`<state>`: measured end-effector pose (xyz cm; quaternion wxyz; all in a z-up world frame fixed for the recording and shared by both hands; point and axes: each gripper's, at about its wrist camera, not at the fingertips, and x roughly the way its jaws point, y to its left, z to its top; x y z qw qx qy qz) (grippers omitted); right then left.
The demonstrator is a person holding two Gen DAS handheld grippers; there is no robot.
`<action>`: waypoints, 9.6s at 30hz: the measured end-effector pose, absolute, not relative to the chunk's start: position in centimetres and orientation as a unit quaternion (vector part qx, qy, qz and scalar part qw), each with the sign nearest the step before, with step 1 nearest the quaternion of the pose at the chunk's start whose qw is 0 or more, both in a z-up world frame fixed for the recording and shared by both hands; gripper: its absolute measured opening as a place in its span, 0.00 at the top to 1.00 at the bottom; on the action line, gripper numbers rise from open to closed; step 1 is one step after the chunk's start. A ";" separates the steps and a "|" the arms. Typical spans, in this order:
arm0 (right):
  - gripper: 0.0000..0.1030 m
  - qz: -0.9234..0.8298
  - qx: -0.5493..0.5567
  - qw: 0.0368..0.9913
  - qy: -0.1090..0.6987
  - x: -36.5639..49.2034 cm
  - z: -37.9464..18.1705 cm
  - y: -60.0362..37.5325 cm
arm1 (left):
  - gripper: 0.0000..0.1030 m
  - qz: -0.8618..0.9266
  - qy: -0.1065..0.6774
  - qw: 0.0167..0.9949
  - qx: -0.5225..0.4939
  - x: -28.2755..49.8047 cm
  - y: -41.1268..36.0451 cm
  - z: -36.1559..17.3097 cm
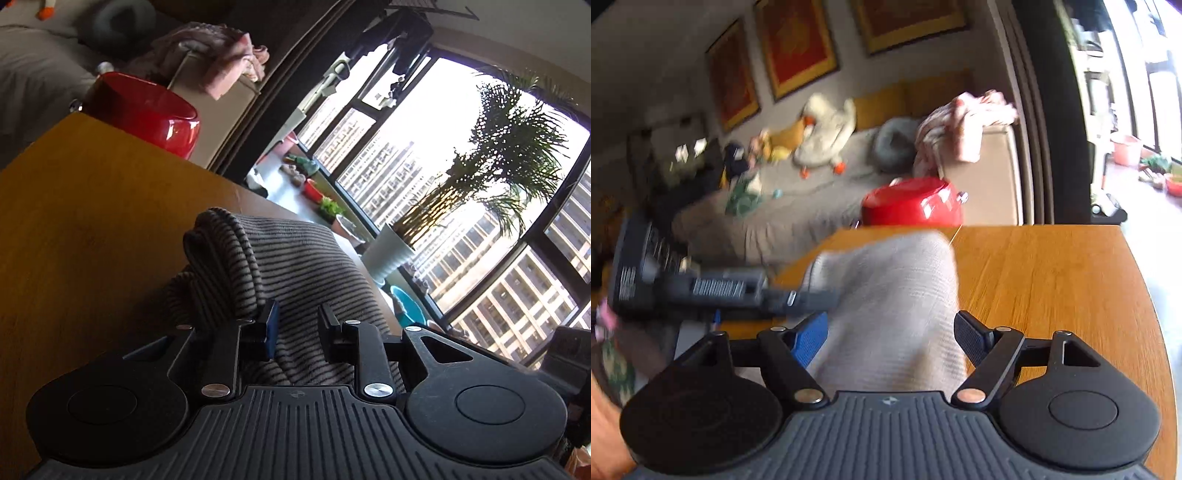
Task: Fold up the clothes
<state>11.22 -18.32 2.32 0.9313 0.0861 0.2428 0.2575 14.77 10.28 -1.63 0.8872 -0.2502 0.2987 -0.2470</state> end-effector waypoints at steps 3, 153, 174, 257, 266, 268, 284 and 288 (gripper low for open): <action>0.26 0.228 0.095 0.931 0.267 15.0 1.4 -17.3 | 0.75 -0.248 0.296 0.887 -0.253 14.6 10.4 -1.8; 0.00 0.082 -0.015 0.936 0.341 11.7 -4.6 -14.5 | 0.00 0.048 0.347 0.936 -0.017 8.0 4.3 -2.3; 0.00 0.082 -0.015 0.937 0.340 11.4 -4.6 -14.5 | 0.00 0.048 0.347 0.936 -0.017 8.0 4.3 -2.3; 0.00 0.081 -0.014 0.937 0.339 10.9 -4.9 -14.6 | 0.00 0.049 0.347 0.937 -0.016 7.9 4.2 -2.3; 0.00 0.081 -0.014 0.937 0.339 10.9 -4.9 -14.6 | 0.00 0.049 0.347 0.936 -0.016 7.9 4.2 -2.3; 0.00 0.081 -0.014 0.937 0.339 10.9 -4.9 -14.6 | 0.00 0.049 0.347 0.936 -0.016 7.9 4.2 -2.3; 0.00 0.080 -0.014 0.937 0.339 10.9 -4.9 -14.6 | 0.00 0.049 0.347 0.936 -0.016 7.9 4.2 -2.3; 0.00 0.080 -0.014 0.937 0.339 10.9 -4.9 -14.6 | 0.00 0.049 0.347 0.936 -0.016 7.9 4.2 -2.3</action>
